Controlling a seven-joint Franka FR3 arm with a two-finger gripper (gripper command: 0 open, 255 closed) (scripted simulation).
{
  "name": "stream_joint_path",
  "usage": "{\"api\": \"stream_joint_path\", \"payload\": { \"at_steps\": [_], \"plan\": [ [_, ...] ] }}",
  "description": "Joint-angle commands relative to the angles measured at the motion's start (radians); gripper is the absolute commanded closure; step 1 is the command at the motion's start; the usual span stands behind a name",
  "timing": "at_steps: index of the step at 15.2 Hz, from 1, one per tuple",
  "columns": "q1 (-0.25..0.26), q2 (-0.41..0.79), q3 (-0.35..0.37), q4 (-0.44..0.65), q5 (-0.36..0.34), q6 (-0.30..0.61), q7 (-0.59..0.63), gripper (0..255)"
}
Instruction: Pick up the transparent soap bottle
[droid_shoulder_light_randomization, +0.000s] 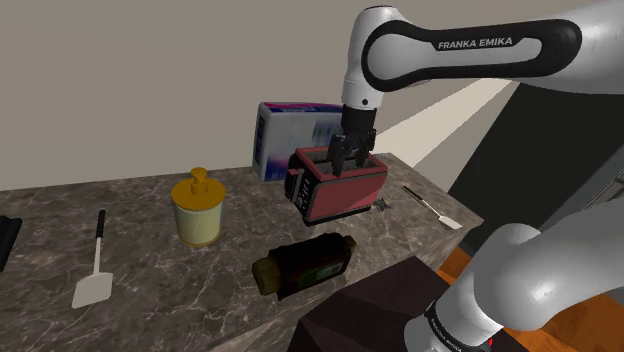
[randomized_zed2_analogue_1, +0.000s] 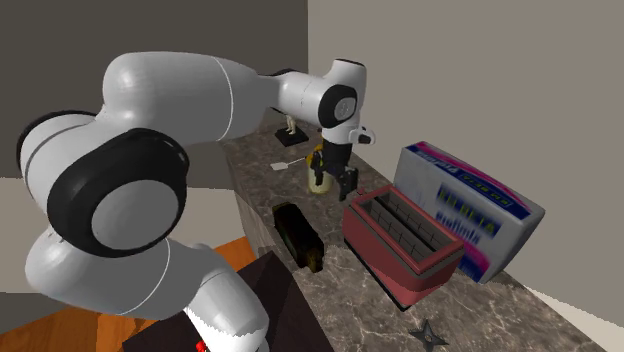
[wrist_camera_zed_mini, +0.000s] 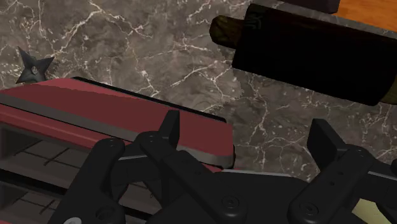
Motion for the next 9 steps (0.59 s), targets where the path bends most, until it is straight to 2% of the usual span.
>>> {"api": "stream_joint_path", "payload": {
  "at_steps": [1,9],
  "plan": [
    [0.014,0.061,0.028,0.046,0.014,0.020,0.039,0],
    [0.057,0.320,0.113,0.261,0.016,0.082,0.173,0]
  ]
}}
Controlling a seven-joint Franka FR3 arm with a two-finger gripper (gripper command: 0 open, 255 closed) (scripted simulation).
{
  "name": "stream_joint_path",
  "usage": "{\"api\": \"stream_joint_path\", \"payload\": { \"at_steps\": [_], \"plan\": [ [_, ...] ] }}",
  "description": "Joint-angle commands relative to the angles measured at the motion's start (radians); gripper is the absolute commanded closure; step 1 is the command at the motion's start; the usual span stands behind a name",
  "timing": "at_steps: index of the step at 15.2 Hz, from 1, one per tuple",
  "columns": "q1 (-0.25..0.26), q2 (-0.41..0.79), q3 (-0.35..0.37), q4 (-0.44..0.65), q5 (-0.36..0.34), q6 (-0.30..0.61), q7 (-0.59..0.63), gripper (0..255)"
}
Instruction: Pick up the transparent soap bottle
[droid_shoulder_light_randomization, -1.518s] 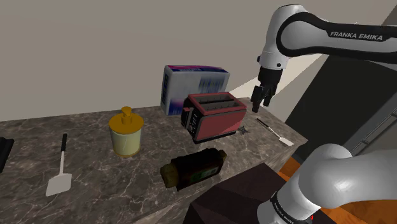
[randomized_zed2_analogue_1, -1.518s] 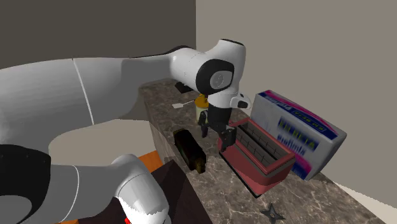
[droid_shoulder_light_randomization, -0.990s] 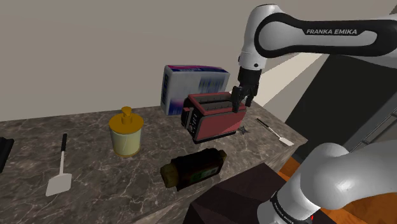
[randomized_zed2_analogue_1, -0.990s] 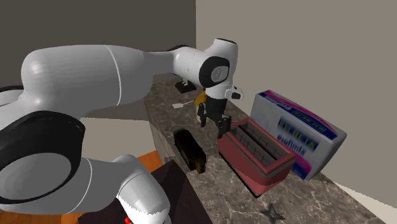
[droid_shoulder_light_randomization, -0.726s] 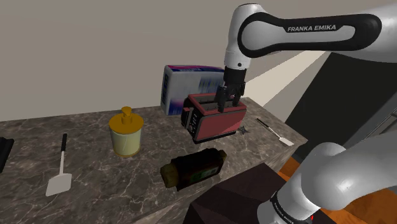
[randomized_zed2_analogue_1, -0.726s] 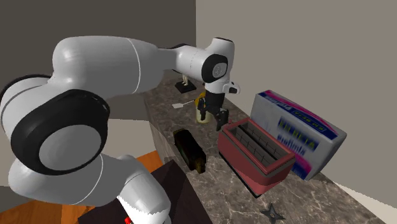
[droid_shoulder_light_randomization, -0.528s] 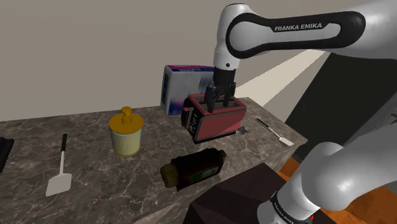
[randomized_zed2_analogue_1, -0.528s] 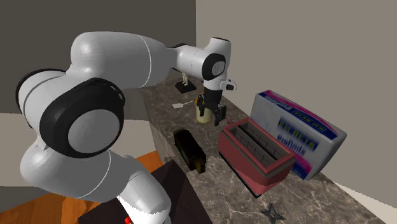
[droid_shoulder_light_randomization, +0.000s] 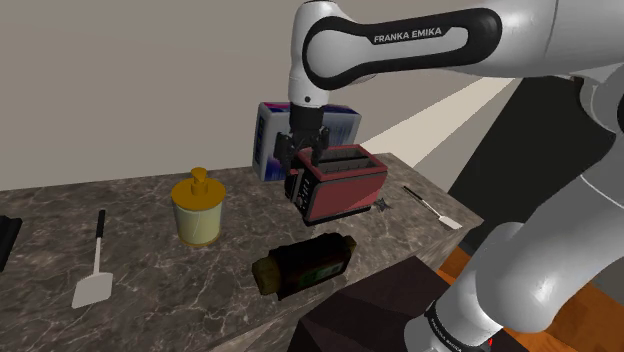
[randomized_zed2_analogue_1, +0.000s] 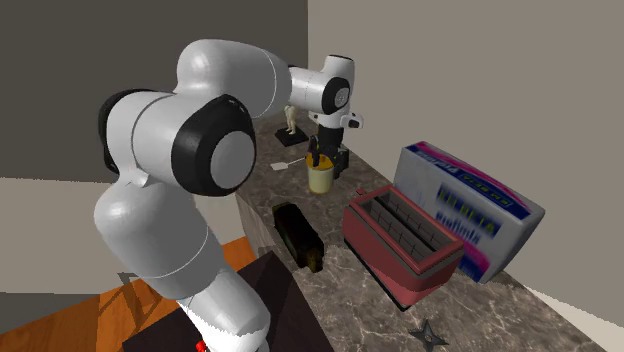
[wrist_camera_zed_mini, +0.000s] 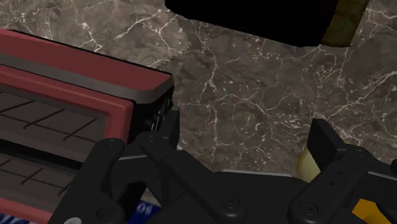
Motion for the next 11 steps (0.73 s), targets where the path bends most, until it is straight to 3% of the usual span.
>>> {"api": "stream_joint_path", "payload": {
  "at_steps": [1,11],
  "plan": [
    [0.009,0.073,0.016,0.065,-0.008,0.012,0.031,0],
    [0.096,0.439,0.071,0.472,-0.085,-0.014,0.190,0]
  ]
}}
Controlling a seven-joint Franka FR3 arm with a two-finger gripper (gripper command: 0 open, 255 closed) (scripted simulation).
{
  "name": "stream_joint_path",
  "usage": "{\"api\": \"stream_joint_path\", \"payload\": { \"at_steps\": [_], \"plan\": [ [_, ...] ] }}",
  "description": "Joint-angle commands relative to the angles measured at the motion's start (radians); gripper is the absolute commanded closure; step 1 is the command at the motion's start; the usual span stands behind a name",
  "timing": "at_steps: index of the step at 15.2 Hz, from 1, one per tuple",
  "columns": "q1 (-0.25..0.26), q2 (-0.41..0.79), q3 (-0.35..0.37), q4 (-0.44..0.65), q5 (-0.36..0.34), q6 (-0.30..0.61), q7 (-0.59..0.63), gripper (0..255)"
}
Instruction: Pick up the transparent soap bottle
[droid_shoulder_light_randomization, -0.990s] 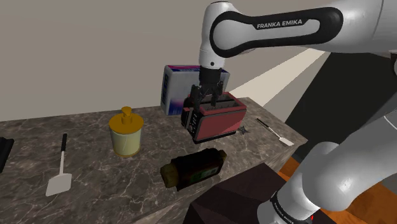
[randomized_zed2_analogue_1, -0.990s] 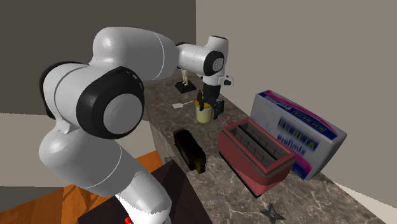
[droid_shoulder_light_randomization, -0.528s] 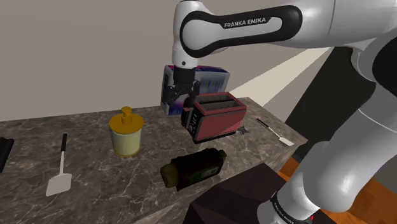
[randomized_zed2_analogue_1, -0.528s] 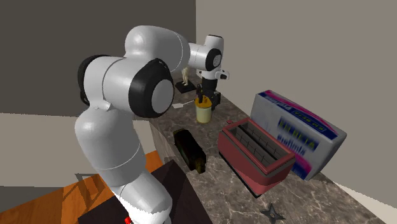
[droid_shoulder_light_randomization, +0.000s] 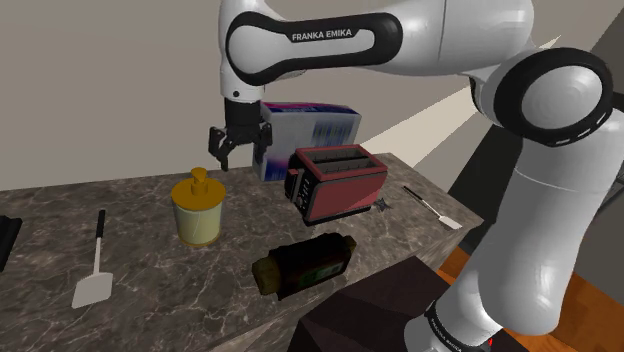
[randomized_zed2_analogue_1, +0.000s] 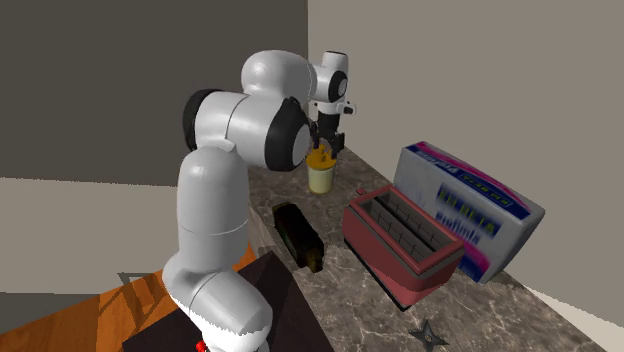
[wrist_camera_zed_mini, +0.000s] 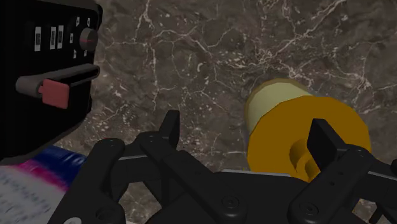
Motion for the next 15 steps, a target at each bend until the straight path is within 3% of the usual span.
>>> {"api": "stream_joint_path", "payload": {
  "at_steps": [1,7,15],
  "plan": [
    [0.027,0.082,0.008,0.094,-0.020,-0.010,0.036,0],
    [0.117,0.351,0.005,0.477,-0.077,-0.114,0.098,0],
    [0.111,0.357,0.002,0.385,-0.079,-0.016,0.099,0]
  ]
}}
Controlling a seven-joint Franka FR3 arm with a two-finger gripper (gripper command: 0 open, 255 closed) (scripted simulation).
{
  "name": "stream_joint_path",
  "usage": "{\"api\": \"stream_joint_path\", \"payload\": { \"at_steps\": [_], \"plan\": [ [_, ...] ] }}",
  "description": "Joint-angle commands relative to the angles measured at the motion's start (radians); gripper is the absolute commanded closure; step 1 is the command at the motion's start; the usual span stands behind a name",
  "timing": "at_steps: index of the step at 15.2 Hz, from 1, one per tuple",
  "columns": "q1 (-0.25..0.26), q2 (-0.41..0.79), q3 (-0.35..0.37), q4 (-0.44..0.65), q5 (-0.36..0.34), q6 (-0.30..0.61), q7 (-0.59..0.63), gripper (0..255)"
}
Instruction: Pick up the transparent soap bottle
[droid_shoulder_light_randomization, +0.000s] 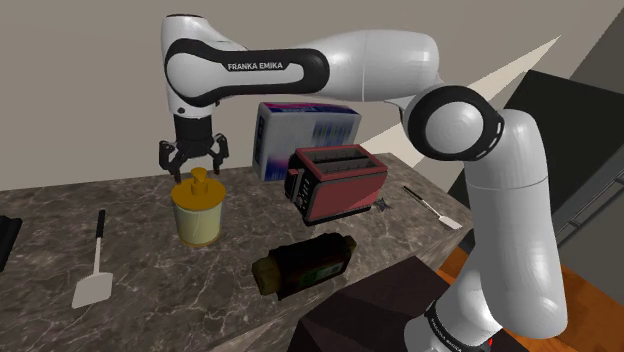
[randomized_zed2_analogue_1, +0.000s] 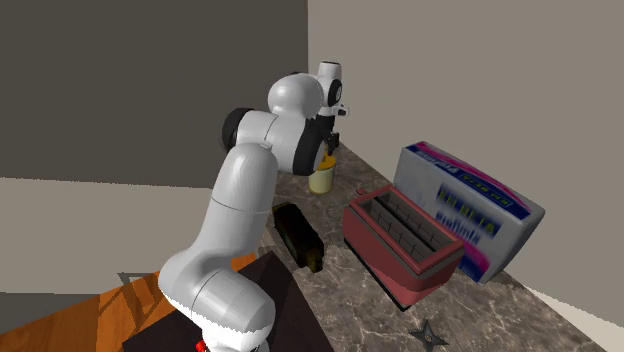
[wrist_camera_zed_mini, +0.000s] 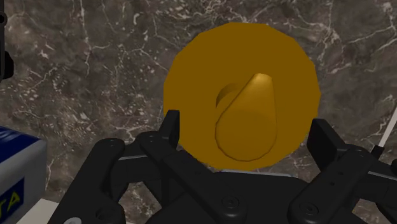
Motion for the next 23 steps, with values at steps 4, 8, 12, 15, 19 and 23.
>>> {"api": "stream_joint_path", "payload": {
  "at_steps": [4,8,12,15,19,23],
  "plan": [
    [-0.002,-0.003,0.000,-0.015,0.000,0.012,-0.001,255],
    [-0.002,-0.003,0.000,-0.014,0.000,0.011,-0.001,255],
    [-0.001,-0.003,0.000,-0.002,0.001,-0.001,-0.001,255],
    [0.001,-0.007,0.001,0.033,0.002,-0.039,-0.001,255],
    [0.005,-0.008,0.002,0.086,0.003,-0.092,-0.002,255],
    [0.011,-0.003,0.002,0.149,0.002,-0.150,-0.002,255]
  ]
}}
